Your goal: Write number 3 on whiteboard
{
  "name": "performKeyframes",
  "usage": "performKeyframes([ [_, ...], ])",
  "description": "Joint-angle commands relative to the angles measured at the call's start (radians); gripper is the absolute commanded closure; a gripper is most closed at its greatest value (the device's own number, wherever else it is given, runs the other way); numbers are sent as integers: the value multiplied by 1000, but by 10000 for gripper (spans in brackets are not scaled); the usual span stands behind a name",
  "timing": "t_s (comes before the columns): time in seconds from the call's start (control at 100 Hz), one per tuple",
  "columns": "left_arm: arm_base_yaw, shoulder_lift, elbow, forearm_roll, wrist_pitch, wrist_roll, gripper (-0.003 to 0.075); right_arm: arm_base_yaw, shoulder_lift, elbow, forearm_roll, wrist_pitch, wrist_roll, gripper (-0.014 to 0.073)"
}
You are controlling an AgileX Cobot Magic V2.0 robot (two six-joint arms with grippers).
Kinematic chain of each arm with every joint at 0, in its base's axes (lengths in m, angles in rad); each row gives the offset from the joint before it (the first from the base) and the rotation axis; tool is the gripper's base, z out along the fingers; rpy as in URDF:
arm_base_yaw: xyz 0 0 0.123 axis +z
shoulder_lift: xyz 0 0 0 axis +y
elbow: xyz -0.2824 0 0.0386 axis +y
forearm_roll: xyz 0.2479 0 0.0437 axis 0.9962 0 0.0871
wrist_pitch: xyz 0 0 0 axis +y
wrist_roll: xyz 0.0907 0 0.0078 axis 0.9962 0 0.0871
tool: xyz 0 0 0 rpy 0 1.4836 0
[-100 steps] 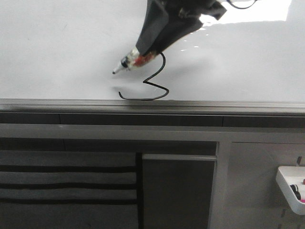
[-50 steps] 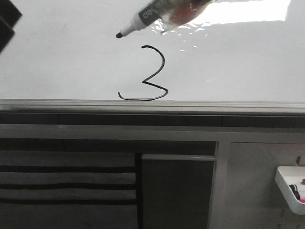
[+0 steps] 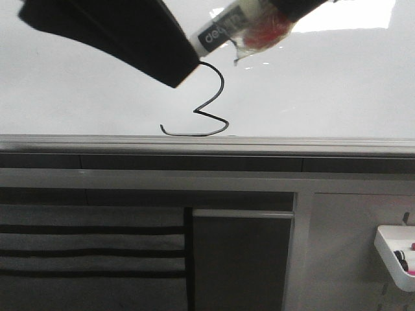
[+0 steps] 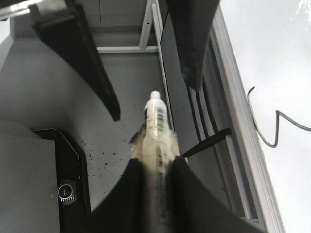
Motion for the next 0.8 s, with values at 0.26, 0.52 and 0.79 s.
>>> performKeyframes([
  [0.26,-28,30,-78,-42,-31,5,433,1,-22,-22,21,-36,-12,641],
  [0.52,-28,30,-78,-42,-27,5,634,1,-22,-22,21,-36,-12,641],
  [0.79,-28,30,-78,-42,-27,5,727,1,-22,-22,21,-11,-12,641],
])
